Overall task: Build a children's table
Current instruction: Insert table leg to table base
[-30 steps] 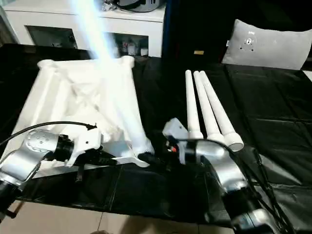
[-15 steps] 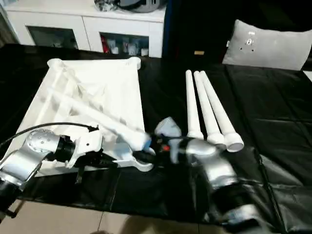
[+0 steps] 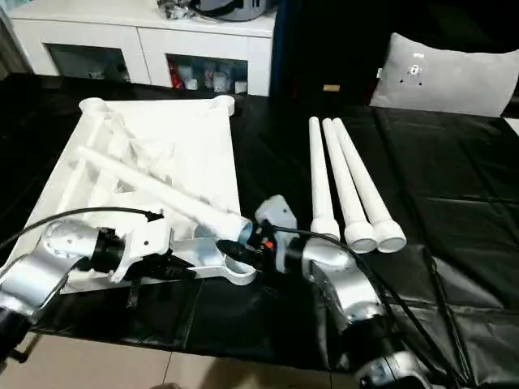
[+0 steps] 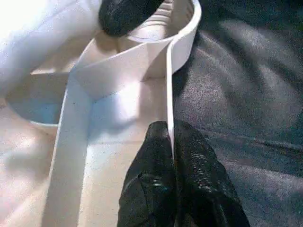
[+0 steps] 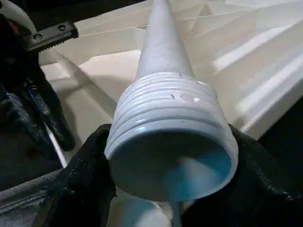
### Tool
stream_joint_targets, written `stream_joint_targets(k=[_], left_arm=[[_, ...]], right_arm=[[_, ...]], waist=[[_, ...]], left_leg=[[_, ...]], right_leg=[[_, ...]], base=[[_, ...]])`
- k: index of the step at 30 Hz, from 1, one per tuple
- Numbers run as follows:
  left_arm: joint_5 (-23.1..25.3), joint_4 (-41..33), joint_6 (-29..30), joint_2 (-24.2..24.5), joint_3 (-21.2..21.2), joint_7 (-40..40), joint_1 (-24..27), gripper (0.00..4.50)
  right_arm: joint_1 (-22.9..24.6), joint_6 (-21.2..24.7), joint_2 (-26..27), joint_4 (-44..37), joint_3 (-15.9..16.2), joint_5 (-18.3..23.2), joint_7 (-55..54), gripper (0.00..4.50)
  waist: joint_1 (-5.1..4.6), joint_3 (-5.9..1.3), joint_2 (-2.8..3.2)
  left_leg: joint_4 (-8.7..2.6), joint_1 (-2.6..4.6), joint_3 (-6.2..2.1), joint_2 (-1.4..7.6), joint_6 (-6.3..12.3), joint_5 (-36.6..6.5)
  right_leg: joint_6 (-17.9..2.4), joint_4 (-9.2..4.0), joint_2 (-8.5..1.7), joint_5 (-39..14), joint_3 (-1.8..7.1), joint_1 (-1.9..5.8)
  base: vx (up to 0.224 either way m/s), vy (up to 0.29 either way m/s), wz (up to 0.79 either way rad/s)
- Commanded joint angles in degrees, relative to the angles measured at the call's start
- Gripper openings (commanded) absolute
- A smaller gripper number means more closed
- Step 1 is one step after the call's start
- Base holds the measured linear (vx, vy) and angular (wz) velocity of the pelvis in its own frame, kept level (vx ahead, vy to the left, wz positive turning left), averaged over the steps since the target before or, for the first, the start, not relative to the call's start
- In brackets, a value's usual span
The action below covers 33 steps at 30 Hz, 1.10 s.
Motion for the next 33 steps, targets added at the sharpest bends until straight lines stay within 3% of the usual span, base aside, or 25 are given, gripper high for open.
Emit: stream_joint_targets(k=[1, 4, 5, 6, 10, 12, 14, 16, 17, 20, 24, 26, 29, 31, 32, 33], left_arm=[[-3.90, -4.41, 1.43, -0.12, 2.09, -1.27, -0.23, 0.54], [-7.30, -6.68, 4.52, 0.00, 4.17, -1.72, 0.19, 0.73], [-11.34, -8.12, 8.26, -0.55, 7.05, -1.20, 0.27, 0.88], [-12.43, -8.32, 9.22, -0.93, 8.03, -0.73, 0.21, 0.88], [-16.64, -8.14, 14.57, -2.84, 13.13, 2.62, -0.15, 1.10], [-16.32, -7.01, 16.30, -4.41, 15.26, 7.22, 0.13, 1.33], [-17.35, -6.27, 18.01, -5.86, 16.91, 10.21, 0.31, 1.43], [-21.14, -5.65, 23.51, -9.19, 20.84, 15.56, 0.04, 1.60], [-25.62, -5.86, 26.02, -13.00, 24.51, 19.88, -0.29, 1.84], [-33.53, -6.21, 28.63, -19.91, 30.09, 26.69, -1.80, 1.90], [-39.29, -5.75, 29.88, -24.56, 33.43, 29.96, -3.63, 2.30], [-44.77, -5.83, 31.58, -28.70, 36.54, 32.90, -5.48, 2.42], [-46.06, -5.54, 32.65, -30.50, 38.03, 35.03, -6.53, 2.56], [-48.98, -4.91, 32.87, -32.16, 40.11, 37.60, -7.62, 2.58], [-53.37, -4.38, 33.69, -33.28, 42.19, 39.62, -8.60, 2.58], [-53.37, -4.38, 33.69, -33.28, 42.19, 39.62, -8.60, 2.58]], right_arm=[[0.32, 0.33, -0.13, -1.93, -1.63, 1.95, -0.32, 2.77], [0.74, 0.62, 0.42, -3.31, -3.26, 3.79, -0.78, 2.77], [1.05, 1.05, 1.55, -4.50, -5.61, 6.19, -1.55, 2.77], [1.08, 1.16, 1.95, -4.73, -6.38, 6.94, -1.81, 2.77], [1.26, 1.45, 3.73, -6.28, -9.24, 10.19, -2.81, 2.76], [1.67, 1.51, 4.59, -7.88, -9.98, 11.67, -3.46, 2.76], [2.01, 1.67, 4.91, -8.92, -10.04, 12.33, -3.53, 2.76], [2.57, 1.74, 5.54, -10.56, -9.98, 12.56, -3.83, 2.76], [3.10, 2.04, 6.20, -12.25, -9.77, 13.09, -3.89, 2.76], [3.72, 2.80, 7.10, -14.54, -8.97, 13.87, -3.84, 2.76], [4.16, 3.23, 7.49, -15.78, -7.56, 13.46, -3.83, 2.76], [4.42, 3.26, 7.72, -16.18, -6.78, 13.21, -3.91, 2.76], [4.56, 3.40, 7.69, -16.48, -6.33, 12.85, -3.76, 2.76], [4.66, 3.74, 7.53, -16.68, -6.03, 12.52, -3.66, 2.76], [4.64, 3.92, 7.44, -16.72, -5.97, 12.29, -3.76, 2.76], [4.64, 3.92, 7.44, -16.72, -5.97, 12.29, -3.76, 2.76]], waist=[[-0.19, -4.03, 1.26], [-0.29, -4.11, 1.22], [-0.29, -4.07, 1.04], [-0.29, -4.03, 1.11], [-0.44, -3.77, 1.17], [-0.56, -3.72, 1.06], [-0.48, -3.78, 1.10], [-0.52, -3.83, 0.97], [-0.42, -4.01, 0.94], [-0.04, -4.10, 0.75], [-0.08, -3.91, 0.65], [-0.01, -3.85, 0.54], [-0.05, -3.82, 0.46], [-0.09, -3.84, 0.49], [-0.15, -3.82, 0.50], [-0.14, -3.89, 0.51]], left_leg=[[-4.23, 0.45, -0.87, 2.86, -0.69, -10.73], [-4.08, 0.31, -0.82, 2.80, 0.06, -9.04], [-4.06, 0.26, -0.75, 2.78, 0.24, -8.89], [-4.04, 0.29, -0.71, 2.75, 0.27, -9.07], [-4.17, 0.48, -0.75, 2.60, -0.24, -11.77], [-4.21, 0.47, -0.75, 2.57, -0.16, -11.82], [-4.16, 0.45, -0.79, 2.50, -0.07, -11.17], [-4.02, 0.28, -0.69, 2.48, -0.13, -10.48], [-3.85, 0.18, -0.60, 2.53, 0.14, -9.51], [-3.73, -0.06, -0.72, 2.47, 1.15, -8.52], [-3.75, -0.09, -0.68, 2.34, 1.65, -8.83], [-3.62, -0.18, -0.59, 2.28, 1.57, -9.00], [-3.76, -0.25, -0.78, 2.29, 1.97, -8.82], [-3.65, -0.34, -0.80, 2.12, 2.00, -8.67], [-3.62, -0.46, -0.81, 2.08, 2.06, -8.36], [-3.58, -0.40, -0.80, 2.09, 2.00, -8.21]], right_leg=[[-14.02, -3.42, -4.36, -7.39, 2.75, 3.27], [-15.23, -3.20, -4.19, -4.20, 2.63, 3.23], [-15.70, -3.07, -4.25, -3.85, 2.65, 3.29], [-15.81, -3.05, -4.26, -4.13, 2.65, 3.26], [-14.10, -3.69, -4.14, -10.47, 2.58, 3.13], [-13.33, -3.94, -4.05, -11.59, 2.62, 3.06], [-12.63, -4.01, -4.05, -12.21, 2.61, 3.06], [-12.97, -3.81, -4.03, -11.07, 2.60, 3.15], [-13.68, -3.65, -4.09, -9.51, 2.60, 3.20], [-14.27, -3.70, -4.05, -8.09, 2.45, 3.29], [-12.84, -4.08, -3.94, -10.46, 2.42, 3.23], [-12.81, -4.28, -4.06, -11.52, 2.44, 3.28], [-11.39, -4.45, -3.86, -12.31, 2.34, 3.27], [-10.98, -4.56, -3.89, -12.79, 2.28, 3.38], [-10.96, -4.60, -3.90, -12.63, 2.29, 3.45], [-11.00, -4.52, -3.90, -12.44, 2.26, 3.46]], base=[[0.000, 0.000, 0.00], [0.000, 0.000, 0.00], [0.000, 0.000, 0.00], [0.000, 0.000, 0.00], [0.000, 0.000, 0.00], [0.000, 0.000, 0.00], [0.000, 0.000, 0.00], [0.000, 0.000, 0.00], [0.000, 0.000, 0.00], [0.000, 0.000, 0.00], [0.000, 0.000, 0.00], [0.000, 0.000, 0.00], [0.000, 0.000, 0.00], [0.000, 0.000, 0.00], [0.000, 0.000, 0.00], [0.000, 0.000, 0.00]])
